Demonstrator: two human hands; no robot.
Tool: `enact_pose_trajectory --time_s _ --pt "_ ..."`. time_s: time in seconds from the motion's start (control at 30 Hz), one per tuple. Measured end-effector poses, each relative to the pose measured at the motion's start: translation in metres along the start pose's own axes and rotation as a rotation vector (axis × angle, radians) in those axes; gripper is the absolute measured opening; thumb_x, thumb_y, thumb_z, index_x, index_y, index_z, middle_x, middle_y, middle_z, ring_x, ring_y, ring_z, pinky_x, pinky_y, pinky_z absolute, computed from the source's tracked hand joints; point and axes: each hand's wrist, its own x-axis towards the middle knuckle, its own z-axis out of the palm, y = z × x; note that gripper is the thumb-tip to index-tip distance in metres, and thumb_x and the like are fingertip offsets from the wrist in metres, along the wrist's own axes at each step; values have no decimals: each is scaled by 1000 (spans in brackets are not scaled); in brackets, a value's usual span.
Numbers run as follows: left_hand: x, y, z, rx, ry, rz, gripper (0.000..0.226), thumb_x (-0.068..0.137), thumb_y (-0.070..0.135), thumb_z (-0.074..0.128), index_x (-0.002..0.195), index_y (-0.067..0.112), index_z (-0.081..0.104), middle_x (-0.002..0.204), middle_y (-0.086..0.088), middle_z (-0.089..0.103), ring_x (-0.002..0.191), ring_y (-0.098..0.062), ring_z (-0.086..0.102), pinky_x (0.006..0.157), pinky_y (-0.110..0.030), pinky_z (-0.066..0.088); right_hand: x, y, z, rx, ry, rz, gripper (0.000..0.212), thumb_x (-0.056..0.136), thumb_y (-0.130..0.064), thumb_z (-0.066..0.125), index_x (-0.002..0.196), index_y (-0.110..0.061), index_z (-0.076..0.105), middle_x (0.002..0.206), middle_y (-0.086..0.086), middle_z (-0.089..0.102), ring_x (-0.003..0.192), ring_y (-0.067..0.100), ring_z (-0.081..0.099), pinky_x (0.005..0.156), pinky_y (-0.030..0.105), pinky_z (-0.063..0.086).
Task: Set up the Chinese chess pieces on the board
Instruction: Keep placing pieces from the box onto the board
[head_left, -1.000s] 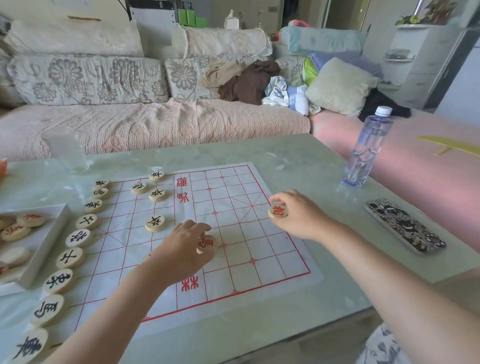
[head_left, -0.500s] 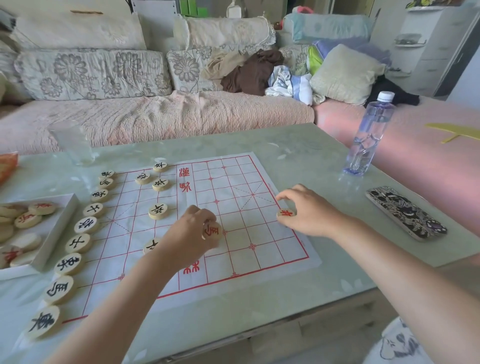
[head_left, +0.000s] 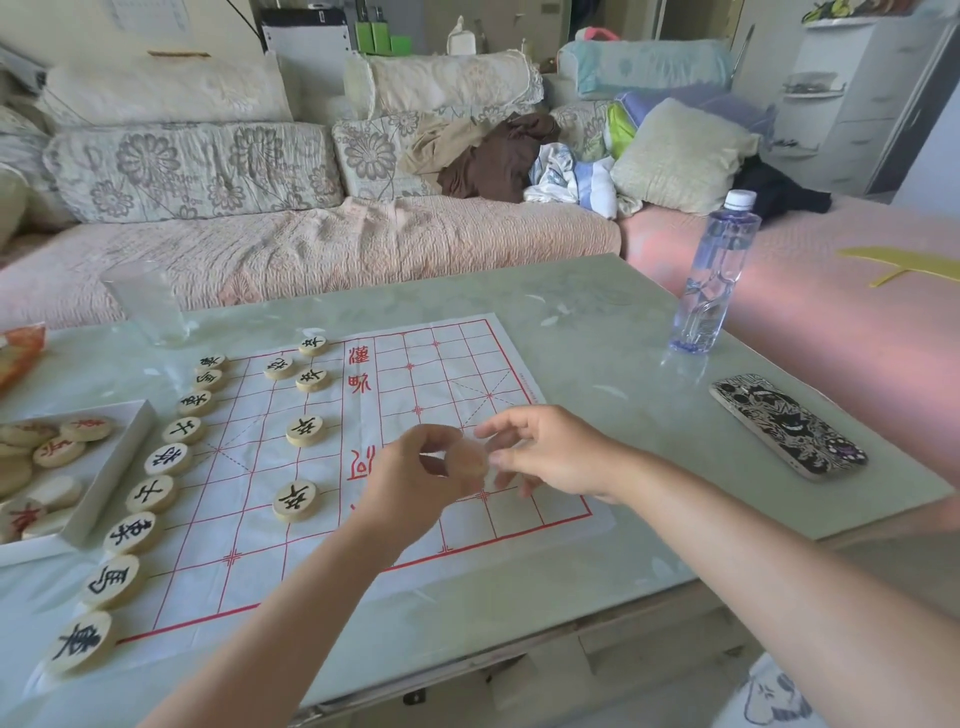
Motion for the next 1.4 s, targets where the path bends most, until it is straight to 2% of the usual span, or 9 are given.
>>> enact_pose_trajectory --time_s 0.13,0.27,0.4,0.5,0.6,0.67,0.97,1.13,1.4 --pt "3 16 12 -213 -76 -73 36 72 25 83 105 30 70 105 8 69 85 -2 69 77 -23 54 -7 1 -9 13 36 -10 49 79 11 73 115 -21 65 107 -4 67 75 17 67 60 22 54" --pt "14 27 32 -304 -219 -95 23 84 12 72 100 28 73 102 -2 73 97 -19 71 98 -44 50 -11 8 -25 -42 146 -17 48 76 -2 83 118 -19 65 99 -2 72 65 13 64 59 26 52" --pt "23 35 52 -270 -231 -127 48 87 14 68 132 17 51 104 8 72 94 -15 70 91 -36 55 -18 16 -43 -207 213 28 45 75 -22 86 117 -22 67 100 -4 71 74 5 66 65 15 48" --pt "26 32 61 177 -176 20 36 94 26 55 130 27 51 115 14 66 96 -10 61 77 -25 51 -27 18 -54 -482 224 32 41 77 -39 80 114 -28 67 106 -14 66 96 6 63 81 17 48" --pt "26 17 65 667 -77 196 36 94 29 54 130 28 52 128 8 55 117 -13 47 91 -28 44 -34 22 -57 -581 216 53 39 75 -42 80 109 -32 63 105 -16 63 95 6 60 82 23 49" --pt "25 7 66 820 -58 259 37 92 35 56 128 31 53 130 8 50 123 -15 40 97 -32 41 -37 27 -56 -635 233 50 36 72 -45 80 100 -35 60 103 -17 62 95 7 60 84 29 50" --pt "22 -3 58 739 -84 304 34 92 37 55 125 30 56 130 7 49 125 -16 38 100 -34 40 -35 27 -48 -811 259 53 29 86 -63 58 84 -34 60 100 -12 51 91 13 58 74 31 43" --pt "23 -3 23 692 1 322 30 91 37 57 121 29 59 121 6 55 116 -15 45 92 -31 43 -18 0 -32 -805 299 -65 22 94 -49 54 88 -29 62 95 -12 53 88 14 58 74 31 44" --pt "14 -26 -86 716 150 250 24 91 34 58 114 28 62 101 10 58 93 -11 54 74 -27 44 26 -57 44 -801 169 -224 13 97 -35 52 94 -30 64 96 -15 64 89 11 57 73 30 43"
